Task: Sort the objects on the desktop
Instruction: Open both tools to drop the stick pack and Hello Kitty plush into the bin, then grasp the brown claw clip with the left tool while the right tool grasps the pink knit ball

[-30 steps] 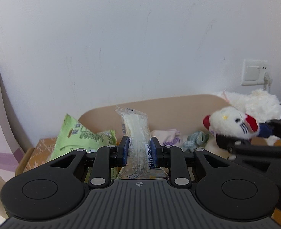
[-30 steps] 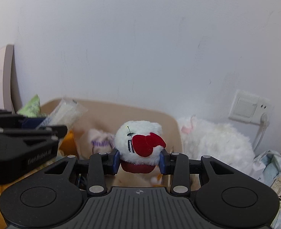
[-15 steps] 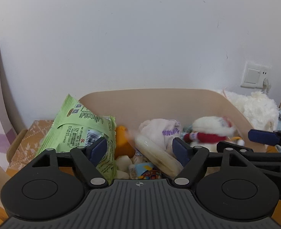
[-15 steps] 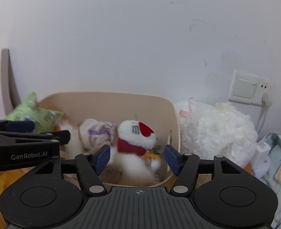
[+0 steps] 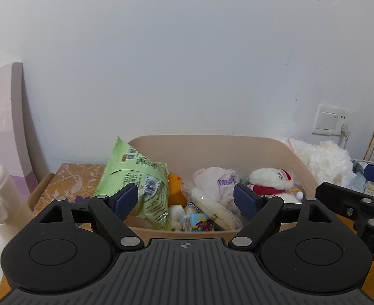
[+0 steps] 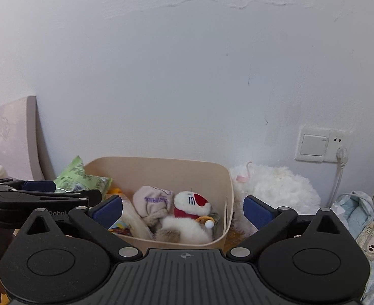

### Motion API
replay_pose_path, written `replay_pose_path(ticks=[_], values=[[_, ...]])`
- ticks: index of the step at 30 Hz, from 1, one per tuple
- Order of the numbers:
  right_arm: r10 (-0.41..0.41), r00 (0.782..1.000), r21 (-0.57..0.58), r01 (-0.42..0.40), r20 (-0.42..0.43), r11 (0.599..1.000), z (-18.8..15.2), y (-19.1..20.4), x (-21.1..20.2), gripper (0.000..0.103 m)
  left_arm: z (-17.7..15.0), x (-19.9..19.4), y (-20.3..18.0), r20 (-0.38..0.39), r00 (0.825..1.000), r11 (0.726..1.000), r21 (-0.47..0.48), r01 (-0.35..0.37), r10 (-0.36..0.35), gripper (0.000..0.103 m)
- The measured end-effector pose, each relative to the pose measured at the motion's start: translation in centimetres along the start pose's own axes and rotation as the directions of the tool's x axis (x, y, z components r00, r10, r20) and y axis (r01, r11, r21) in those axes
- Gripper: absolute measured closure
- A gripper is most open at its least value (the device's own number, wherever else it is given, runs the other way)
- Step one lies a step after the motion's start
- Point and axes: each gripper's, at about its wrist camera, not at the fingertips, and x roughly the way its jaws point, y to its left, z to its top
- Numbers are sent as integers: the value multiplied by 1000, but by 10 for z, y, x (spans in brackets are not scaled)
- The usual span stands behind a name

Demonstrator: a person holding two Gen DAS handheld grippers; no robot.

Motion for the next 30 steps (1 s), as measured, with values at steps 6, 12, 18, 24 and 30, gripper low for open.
replay_pose_path(ticks=[6,12,18,24,30], values=[[-12,1000,-8,12,-6,1000,-12,-2,-19,0,-10,-24,4,22,1000,999,31,-18,17,18],[-41,998,-17,41,-49,999,-34,-8,-26,0,-32,-26,7,-9,1000,997,74,-20,21,17],[-40,994,-21,38,-104,999,-59,-13,-24,0,-65,-20,14,-78,997,996,92,7,0,17],[-44,988,1,45,-150,999,-84,-19,-15,0,-97,-6,29,-189,981,999,18,40,-36,17],[-35,978,16,39,-204,999,-109,-21,1,0,-114,3,26,-212,977,998,56,38,-25,17]])
